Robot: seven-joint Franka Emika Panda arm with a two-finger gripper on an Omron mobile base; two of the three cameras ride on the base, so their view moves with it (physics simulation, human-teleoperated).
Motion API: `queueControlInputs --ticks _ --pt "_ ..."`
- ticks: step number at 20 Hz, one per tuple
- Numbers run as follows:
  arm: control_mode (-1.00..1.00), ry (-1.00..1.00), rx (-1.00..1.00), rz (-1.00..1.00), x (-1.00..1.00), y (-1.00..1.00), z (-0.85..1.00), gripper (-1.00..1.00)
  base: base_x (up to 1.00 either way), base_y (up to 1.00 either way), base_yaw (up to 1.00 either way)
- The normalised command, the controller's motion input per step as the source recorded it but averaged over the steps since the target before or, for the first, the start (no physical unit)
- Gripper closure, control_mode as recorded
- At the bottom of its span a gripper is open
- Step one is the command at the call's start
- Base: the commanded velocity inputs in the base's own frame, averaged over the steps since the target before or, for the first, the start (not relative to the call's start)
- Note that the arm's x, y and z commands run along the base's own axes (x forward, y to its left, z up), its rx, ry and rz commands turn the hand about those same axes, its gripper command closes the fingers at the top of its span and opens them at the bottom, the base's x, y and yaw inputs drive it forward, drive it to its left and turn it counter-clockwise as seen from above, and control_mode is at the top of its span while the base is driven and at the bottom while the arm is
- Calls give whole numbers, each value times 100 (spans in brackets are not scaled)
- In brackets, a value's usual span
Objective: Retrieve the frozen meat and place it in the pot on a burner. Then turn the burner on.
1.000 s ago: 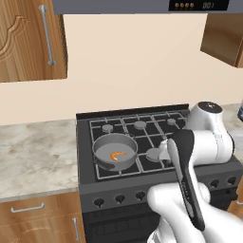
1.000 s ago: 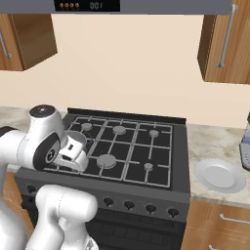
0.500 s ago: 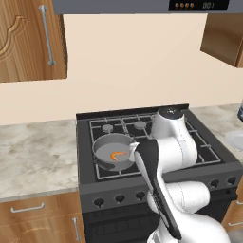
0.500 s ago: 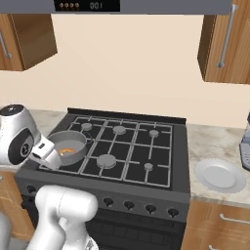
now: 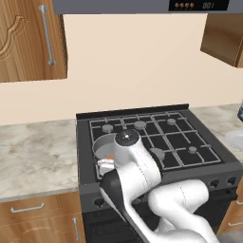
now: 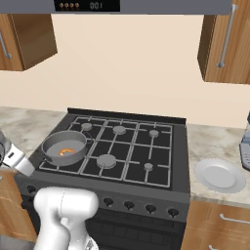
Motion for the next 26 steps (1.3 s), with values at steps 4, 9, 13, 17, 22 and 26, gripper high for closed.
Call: queueControlInputs --ticks 4,9,13,17,22,26 --pt "-100 -46 -7 0 -35 49 -97 -100 0 0 0" --pt "-100 -57 -1 3 -35 9 -76 -100 0 0 0" --pt "-100 -46 -3 13 -11 -2 -98 -100 0 0 0" --pt "-100 -34 -7 13 -1 -5 -76 -100 0 0 0" --pt "-100 -5 -12 12 0 -3 -18 -100 0 0 0" --pt "-100 -4 -10 1 0 -2 -11 -100 0 0 0"
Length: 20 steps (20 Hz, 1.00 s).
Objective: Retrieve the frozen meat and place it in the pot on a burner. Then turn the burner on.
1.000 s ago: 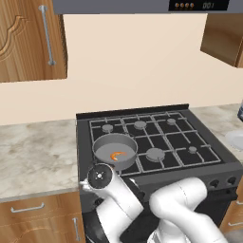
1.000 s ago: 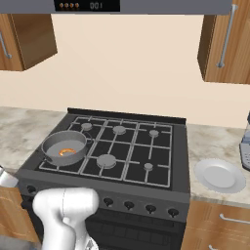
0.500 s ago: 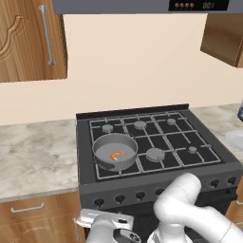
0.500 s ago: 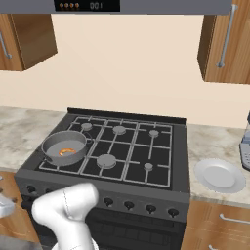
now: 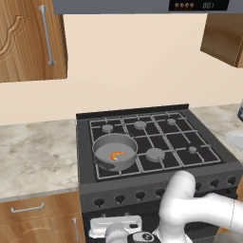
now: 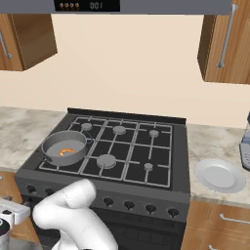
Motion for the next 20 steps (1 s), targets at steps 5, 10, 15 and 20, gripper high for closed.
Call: queueControlInputs --ticks 5,10,15,20 --pt "-100 -31 -4 0 0 7 -43 -100 0 0 0" --pt "-100 -26 0 0 0 34 0 -100 0 0 0" --pt "-100 -5 0 -4 0 36 -1 -100 0 0 0" --pt "-100 -5 0 -12 8 13 -14 -100 0 0 0"
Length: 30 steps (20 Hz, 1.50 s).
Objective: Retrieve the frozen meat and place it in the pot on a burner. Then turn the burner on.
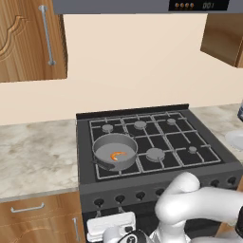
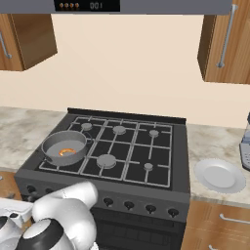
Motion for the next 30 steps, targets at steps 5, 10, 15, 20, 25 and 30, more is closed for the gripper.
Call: queueControlInputs --ticks 5,10,15,20,25,30 --pt "-100 -10 1 -4 17 0 -32 -100 0 0 0" --pt "-100 -10 2 0 12 8 -19 -100 0 0 0" --pt "-100 0 5 0 15 5 0 -100 0 0 0" --pt "-100 0 6 0 11 0 3 -100 0 0 0" --pt "-100 1 6 0 5 -1 7 -100 0 0 0" --pt "-100 7 1 0 40 -22 0 -100 0 0 0"
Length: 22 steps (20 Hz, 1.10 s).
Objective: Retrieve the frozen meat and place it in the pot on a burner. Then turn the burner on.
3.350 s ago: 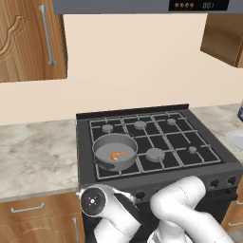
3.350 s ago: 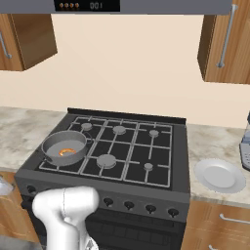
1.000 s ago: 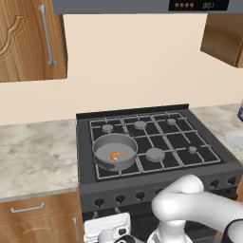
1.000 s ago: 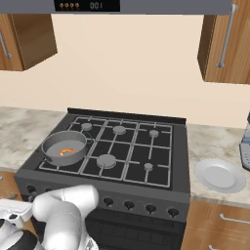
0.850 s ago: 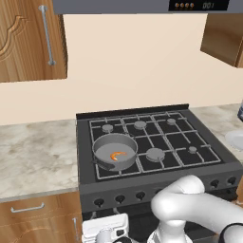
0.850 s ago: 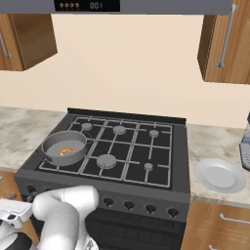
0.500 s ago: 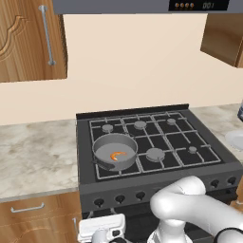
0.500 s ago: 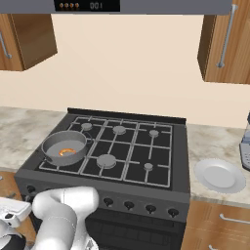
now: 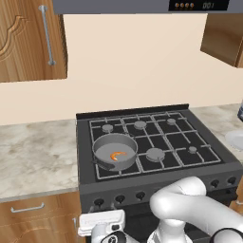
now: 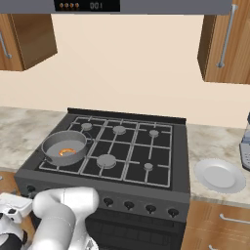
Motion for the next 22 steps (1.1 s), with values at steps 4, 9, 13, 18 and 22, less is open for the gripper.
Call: queueControlInputs --ticks 4,9,13,18,22 --pt "-100 10 1 0 51 -27 0 -100 0 0 0" --pt "-100 2 3 0 28 -5 -7 -100 0 0 0" --pt "-100 0 3 0 4 21 -15 -100 0 0 0" --pt "-100 0 3 0 0 22 -17 -100 0 0 0" --pt "-100 0 2 0 -2 3 -30 -100 0 0 0"
